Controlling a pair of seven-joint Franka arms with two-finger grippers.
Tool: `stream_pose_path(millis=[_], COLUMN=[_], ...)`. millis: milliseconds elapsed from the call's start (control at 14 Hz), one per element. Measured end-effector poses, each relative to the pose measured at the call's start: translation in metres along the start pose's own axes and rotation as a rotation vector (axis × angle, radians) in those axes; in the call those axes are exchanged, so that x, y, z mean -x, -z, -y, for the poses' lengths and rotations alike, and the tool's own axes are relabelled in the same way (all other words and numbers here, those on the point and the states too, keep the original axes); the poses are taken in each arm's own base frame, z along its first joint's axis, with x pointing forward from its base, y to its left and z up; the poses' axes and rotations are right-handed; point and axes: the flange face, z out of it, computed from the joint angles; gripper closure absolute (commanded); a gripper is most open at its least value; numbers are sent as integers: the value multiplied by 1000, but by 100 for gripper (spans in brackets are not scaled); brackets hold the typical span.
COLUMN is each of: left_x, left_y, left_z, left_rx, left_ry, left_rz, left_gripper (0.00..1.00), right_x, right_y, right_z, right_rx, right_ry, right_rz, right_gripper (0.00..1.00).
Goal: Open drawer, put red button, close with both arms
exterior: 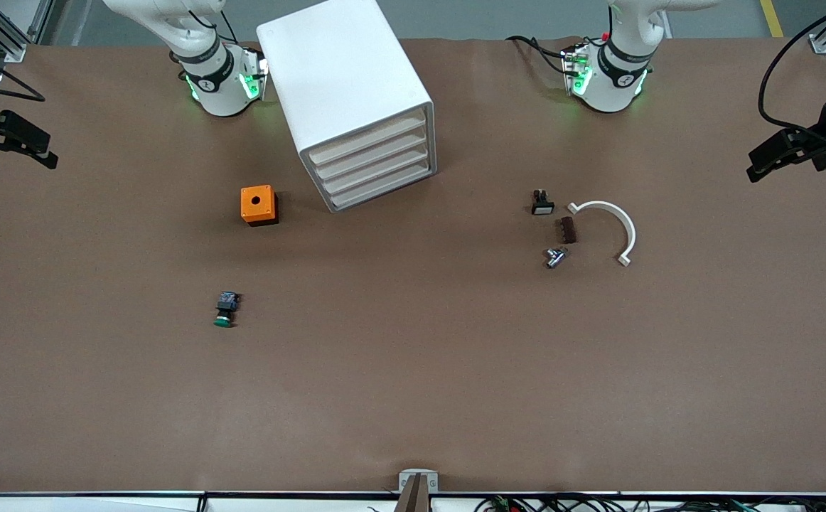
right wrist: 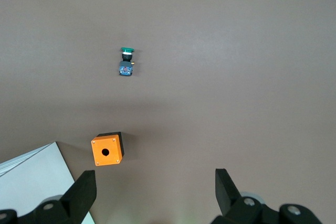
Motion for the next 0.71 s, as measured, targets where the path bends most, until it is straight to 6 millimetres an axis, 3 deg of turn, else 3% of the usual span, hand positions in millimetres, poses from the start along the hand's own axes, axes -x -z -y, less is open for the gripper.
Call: stream_pose_path(millis=[714], left_x=[6], left_y=[6], left_z=[-12], left_rx=[32], left_ry=[-21], left_rz=[-5], left_gripper=[0], right_x=[5], right_y=[-2], right_z=[0], right_rx=[1], right_ry=[7], right_rz=[-5], right_gripper=[0])
